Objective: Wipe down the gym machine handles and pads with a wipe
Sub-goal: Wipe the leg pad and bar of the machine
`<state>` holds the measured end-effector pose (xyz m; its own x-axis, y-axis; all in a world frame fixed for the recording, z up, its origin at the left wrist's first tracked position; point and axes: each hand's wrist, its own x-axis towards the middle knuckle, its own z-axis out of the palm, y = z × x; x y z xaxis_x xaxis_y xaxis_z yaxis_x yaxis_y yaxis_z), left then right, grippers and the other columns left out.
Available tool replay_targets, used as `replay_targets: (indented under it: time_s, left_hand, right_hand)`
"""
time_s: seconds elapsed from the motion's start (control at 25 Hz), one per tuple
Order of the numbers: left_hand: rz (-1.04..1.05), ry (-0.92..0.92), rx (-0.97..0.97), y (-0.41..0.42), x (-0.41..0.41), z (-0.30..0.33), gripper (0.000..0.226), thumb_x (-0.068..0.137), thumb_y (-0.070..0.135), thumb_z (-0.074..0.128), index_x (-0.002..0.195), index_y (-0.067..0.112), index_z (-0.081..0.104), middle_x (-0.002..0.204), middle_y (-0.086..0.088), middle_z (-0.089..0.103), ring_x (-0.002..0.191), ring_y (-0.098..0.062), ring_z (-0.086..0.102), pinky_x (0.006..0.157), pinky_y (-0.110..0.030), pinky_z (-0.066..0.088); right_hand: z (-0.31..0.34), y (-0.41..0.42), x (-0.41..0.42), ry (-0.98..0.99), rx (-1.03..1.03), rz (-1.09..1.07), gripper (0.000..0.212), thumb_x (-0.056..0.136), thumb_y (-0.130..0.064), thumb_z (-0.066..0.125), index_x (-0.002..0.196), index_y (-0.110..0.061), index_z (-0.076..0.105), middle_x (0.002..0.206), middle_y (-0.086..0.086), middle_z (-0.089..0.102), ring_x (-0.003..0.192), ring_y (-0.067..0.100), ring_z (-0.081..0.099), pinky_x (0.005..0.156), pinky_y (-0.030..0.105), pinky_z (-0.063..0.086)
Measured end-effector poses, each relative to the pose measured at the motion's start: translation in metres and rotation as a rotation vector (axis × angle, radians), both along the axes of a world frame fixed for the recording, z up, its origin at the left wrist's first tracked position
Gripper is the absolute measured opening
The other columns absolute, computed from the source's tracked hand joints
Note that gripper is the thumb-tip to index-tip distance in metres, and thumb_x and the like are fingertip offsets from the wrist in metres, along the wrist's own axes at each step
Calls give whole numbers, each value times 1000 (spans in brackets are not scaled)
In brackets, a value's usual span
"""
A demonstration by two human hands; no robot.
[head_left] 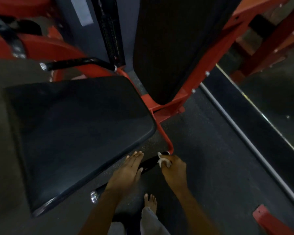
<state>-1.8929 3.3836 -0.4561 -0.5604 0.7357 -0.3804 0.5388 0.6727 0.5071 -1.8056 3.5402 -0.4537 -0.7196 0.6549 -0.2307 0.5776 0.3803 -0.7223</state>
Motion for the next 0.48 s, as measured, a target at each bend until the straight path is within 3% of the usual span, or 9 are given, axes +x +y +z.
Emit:
replay_targets:
  time_s: [0.12, 0.28, 0.48]
  left_hand:
    - [255, 42, 220, -15, -2, 50, 54, 100, 31, 37, 149, 24, 17, 156, 9, 18, 143, -2, 12, 118, -24, 15]
    - [512, 175, 402, -40, -16, 127, 54, 98, 30, 44, 147, 25, 23, 151, 17, 22, 141, 1, 17, 110, -7, 11]
    - [696, 382, 534, -100, -45, 213, 51, 96, 26, 49, 144, 20, 32, 148, 11, 33, 139, -4, 27, 113, -17, 22]
  right_hand:
    - [45, 4, -17, 83, 64, 101, 15, 78, 0, 70, 65, -7, 69, 65, 4, 68, 58, 10, 62, 59, 23, 53]
    - [123, -25, -69, 219, 100, 340, 12, 82, -4, 66, 80, -13, 74, 78, -11, 65, 75, -16, 55, 69, -1, 40]
    - [222, -86, -140, 440, 12, 491, 21, 79, 9, 62, 73, -10, 70, 80, -8, 64, 82, -10, 61, 68, 2, 44]
